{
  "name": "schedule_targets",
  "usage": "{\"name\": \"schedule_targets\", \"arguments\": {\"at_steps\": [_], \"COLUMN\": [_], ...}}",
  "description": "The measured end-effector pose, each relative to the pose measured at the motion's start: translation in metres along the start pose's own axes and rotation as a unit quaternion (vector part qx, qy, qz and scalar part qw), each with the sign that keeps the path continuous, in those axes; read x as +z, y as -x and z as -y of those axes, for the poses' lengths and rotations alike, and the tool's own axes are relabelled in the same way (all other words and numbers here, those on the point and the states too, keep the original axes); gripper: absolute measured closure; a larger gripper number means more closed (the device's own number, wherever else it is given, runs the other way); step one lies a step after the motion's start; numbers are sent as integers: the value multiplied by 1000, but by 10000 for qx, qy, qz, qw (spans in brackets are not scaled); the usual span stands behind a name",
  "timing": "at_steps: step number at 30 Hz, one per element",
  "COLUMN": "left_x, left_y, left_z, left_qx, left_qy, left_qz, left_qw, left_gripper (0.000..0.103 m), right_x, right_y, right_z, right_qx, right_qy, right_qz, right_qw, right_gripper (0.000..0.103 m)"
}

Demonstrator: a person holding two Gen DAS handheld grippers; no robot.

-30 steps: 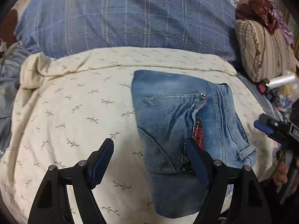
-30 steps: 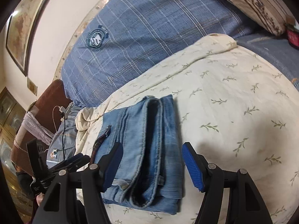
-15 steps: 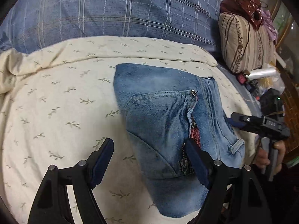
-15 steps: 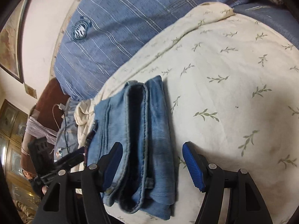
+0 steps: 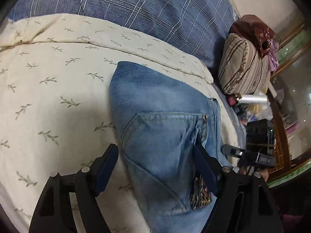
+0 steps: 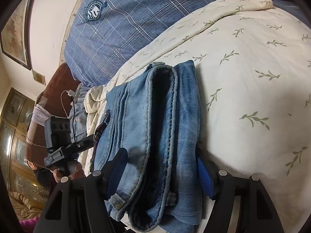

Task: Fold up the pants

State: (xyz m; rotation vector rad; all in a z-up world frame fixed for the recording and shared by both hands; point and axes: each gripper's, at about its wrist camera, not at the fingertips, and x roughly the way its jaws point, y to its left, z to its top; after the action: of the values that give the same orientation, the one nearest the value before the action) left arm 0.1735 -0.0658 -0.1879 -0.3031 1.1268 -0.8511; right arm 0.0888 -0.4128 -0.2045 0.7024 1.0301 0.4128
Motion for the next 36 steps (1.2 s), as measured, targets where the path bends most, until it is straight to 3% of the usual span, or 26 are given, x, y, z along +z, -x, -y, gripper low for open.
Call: {"name": "schedule_targets", "arguments": {"at_steps": [3, 8, 11, 13, 19, 25, 36], "left_x": [1, -2, -1, -1, 3, 14, 56], "left_y": [-3, -1, -1, 2, 17, 43, 83], "left_z": [-5, -5, -2, 0, 7, 13, -10], "left_qx": [-244, -431, -404, -415, -330, 17, 676], "left_qy": [155, 91, 22, 32, -16, -102, 17], "left_qz": [39, 160, 231, 266, 301, 410, 635], "left_qw": [9996, 9989, 9989, 9988, 9990, 9991, 9957], "left_gripper": [24, 44, 53, 56, 59, 59, 59], "right_x": [2, 3, 1, 1, 2, 7, 40], "right_y": [-2, -3, -9, -9, -1, -2, -49], "right_z": [3, -1, -13, -20, -34, -48, -91], "right_qx": [79, 61, -13, -73, 105, 437, 831], "right_qy": [-109, -41, 216, 322, 407, 360, 498], "right_qz": [2, 50, 26, 121, 414, 500, 441], "right_qw": [9999, 10000, 9998, 9994, 9983, 9971, 9943], "right_gripper": [32, 33, 54, 56, 63, 63, 63]}}
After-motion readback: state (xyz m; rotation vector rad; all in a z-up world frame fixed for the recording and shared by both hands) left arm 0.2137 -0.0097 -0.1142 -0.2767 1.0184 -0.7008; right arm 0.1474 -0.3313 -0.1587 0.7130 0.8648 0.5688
